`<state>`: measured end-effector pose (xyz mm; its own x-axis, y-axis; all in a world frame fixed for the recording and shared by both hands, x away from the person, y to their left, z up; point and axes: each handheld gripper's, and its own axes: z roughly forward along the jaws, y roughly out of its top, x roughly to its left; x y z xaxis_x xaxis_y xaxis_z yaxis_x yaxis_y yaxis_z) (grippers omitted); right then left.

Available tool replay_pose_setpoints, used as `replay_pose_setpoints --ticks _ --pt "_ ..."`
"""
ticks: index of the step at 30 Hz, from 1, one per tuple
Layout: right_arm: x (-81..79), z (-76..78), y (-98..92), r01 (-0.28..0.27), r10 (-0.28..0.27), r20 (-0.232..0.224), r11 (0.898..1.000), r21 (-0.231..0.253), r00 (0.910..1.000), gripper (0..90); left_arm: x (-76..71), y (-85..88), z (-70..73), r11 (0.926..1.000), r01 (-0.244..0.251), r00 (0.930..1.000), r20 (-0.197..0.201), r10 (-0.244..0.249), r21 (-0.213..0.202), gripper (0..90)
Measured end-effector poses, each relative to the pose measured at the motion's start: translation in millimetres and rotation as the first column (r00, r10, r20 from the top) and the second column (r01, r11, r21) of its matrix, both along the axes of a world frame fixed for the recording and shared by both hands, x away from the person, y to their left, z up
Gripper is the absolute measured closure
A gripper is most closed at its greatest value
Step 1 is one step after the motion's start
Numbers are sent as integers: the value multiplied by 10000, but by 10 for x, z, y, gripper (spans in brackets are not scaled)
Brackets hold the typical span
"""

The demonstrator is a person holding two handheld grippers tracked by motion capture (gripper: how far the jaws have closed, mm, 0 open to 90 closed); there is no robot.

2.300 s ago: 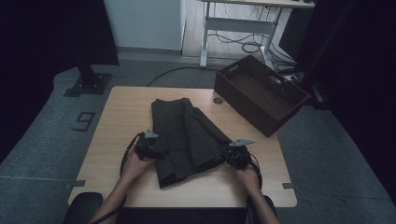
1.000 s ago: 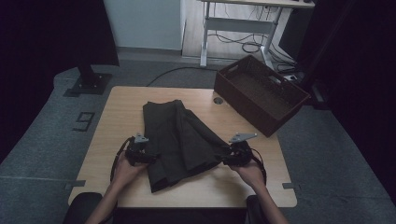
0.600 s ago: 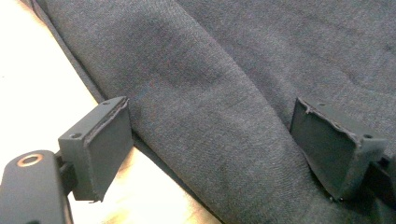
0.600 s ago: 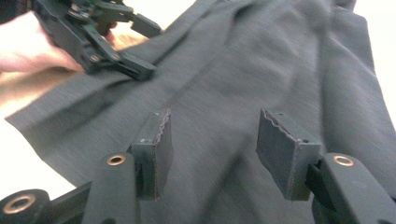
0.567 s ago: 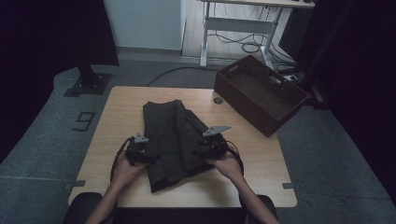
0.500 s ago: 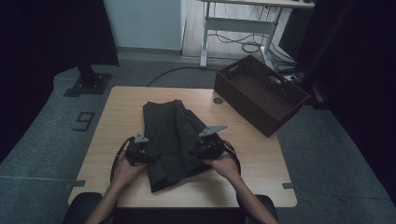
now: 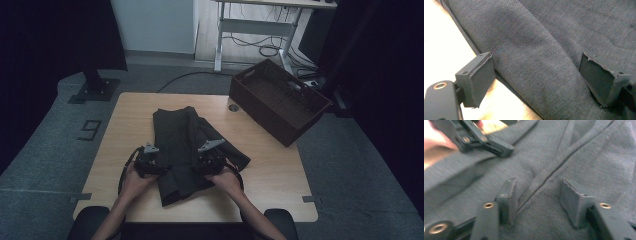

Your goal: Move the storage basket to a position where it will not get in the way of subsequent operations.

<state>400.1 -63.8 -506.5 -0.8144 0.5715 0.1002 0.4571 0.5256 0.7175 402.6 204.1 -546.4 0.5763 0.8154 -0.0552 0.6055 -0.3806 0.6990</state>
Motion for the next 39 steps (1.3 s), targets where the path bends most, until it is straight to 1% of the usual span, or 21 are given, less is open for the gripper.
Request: replay_pose_setpoints --ticks 1,3,5,6,7,9,11,13,16,17,20,23,26,30,33,35,36,37,38,39 --pt "-5 -22 6 72 -72 -24 9999 -85 10000 546 0 0 -1 10000 -2 10000 6 2 5 136" --pt "-6 -61 9 127 -129 -117 9998 -181 9998 689 0 0 0 10000 -2 10000 4 2 8 136" --pt "-2 -92 4 180 -186 -223 9995 -267 9996 810 0 0 0 10000 -1 10000 4 1 10 136" --pt "-2 -102 -2 191 -198 -272 9995 -243 9994 859 0 0 0 10000 0 10000 0 0 5 136" --pt "-3 -104 -8 223 -229 -295 9995 -222 9993 867 0 0 0 10000 -1 10000 5 1 8 136" --pt "-9 -84 -30 275 -278 -221 9995 -141 9994 873 0 0 0 10000 1 10000 -3 -1 6 136" --pt "-26 -15 -64 322 -323 -70 9994 -119 9995 874 0 -1 0 10000 -4 10000 4 4 9 136" --pt "-36 100 -132 359 -360 102 9993 105 9993 873 0 0 0 10000 -4 10000 -2 4 0 136" --pt "-26 259 -250 484 -487 456 9988 67 9978 872 0 1 1 10000 5 10000 -9 -5 -1 136" --pt "-10 312 -305 573 -573 618 9984 18 9964 872 0 1 0 10000 8 10000 -4 -8 11 136" --pt "67 434 -497 1041 -1029 825 9945 -108 9913 872 1 2 0 10000 10 10000 -5 -10 -6 136" --pt "178 493 -706 1603 -1578 864 9868 -230 9837 872 4 6 1 10000 46 10000 -10 -46 -9 136" --pt "313 476 -912 2135 -2097 764 9759 -451 9748 873 9 13 -1 10000 76 10000 1 -76 -62 136" --pt "451 381 -1142 2613 -2576 615 9633 -617 9643 874 14 25 0 9998 148 9999 -33 -149 -136 136" --pt "512 295 -1271 2754 -2722 535 9592 -642 9607 873 19 32 1 9997 186 9998 -39 -187 -137 135" --pt "543 225 -1332 2856 -2836 393 9563 -626 9581 871 21 34 1 9997 200 9998 -43 -201 -142 135" --pt "557 175 -1353 2892 -2882 252 9555 -580 9572 867 21 34 1 9997 205 9998 -45 -206 -143 135" --pt "565 144 -1360 2887 -2882 168 9556 -592 9574 854 22 35 1 9997 209 9998 -47 -210 -145 135" --pt "575 100 -1363 2913 -2912 120 9541 -695 9566 816 22 36 1 9997 214 9998 -48 -215 -152 135" --pt "587 55 -1363 2973 -2973 134 9506 -890 9547 748 23 37 2 9996 217 9998 -51 -218 -167 135"
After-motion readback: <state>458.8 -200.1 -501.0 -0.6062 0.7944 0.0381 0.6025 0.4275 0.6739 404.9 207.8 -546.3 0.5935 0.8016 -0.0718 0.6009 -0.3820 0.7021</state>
